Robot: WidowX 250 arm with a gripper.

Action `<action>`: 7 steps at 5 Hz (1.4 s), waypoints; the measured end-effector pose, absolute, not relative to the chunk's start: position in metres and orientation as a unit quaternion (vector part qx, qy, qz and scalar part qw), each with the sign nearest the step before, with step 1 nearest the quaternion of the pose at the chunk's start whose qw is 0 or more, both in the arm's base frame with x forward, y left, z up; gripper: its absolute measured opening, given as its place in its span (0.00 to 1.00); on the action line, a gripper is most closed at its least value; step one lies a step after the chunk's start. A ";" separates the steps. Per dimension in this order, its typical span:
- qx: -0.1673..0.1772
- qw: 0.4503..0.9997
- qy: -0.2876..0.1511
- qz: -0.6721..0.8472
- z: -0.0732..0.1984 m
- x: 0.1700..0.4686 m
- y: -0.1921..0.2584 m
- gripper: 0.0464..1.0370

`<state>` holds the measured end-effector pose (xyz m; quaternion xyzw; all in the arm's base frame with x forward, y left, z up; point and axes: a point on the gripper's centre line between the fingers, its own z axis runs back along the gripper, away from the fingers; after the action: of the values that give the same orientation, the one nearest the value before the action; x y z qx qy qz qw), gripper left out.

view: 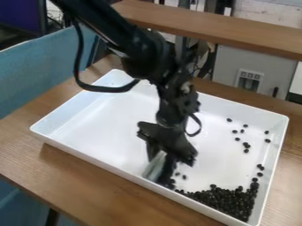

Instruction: Sweep into pile

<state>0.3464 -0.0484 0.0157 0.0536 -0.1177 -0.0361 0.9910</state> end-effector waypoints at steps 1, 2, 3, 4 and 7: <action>0.040 0.989 -0.137 -0.038 0.025 0.353 -0.078 0.36; 0.025 0.989 -0.147 -0.022 0.033 0.359 -0.091 0.36; 0.030 0.988 -0.149 -0.024 0.039 0.363 -0.092 0.36; 0.039 0.988 -0.138 -0.048 0.038 0.362 -0.083 0.36; 0.015 0.989 -0.101 -0.105 0.090 0.365 0.001 0.36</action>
<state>0.3645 0.0014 0.0902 0.0152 -0.1008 -0.1054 0.9892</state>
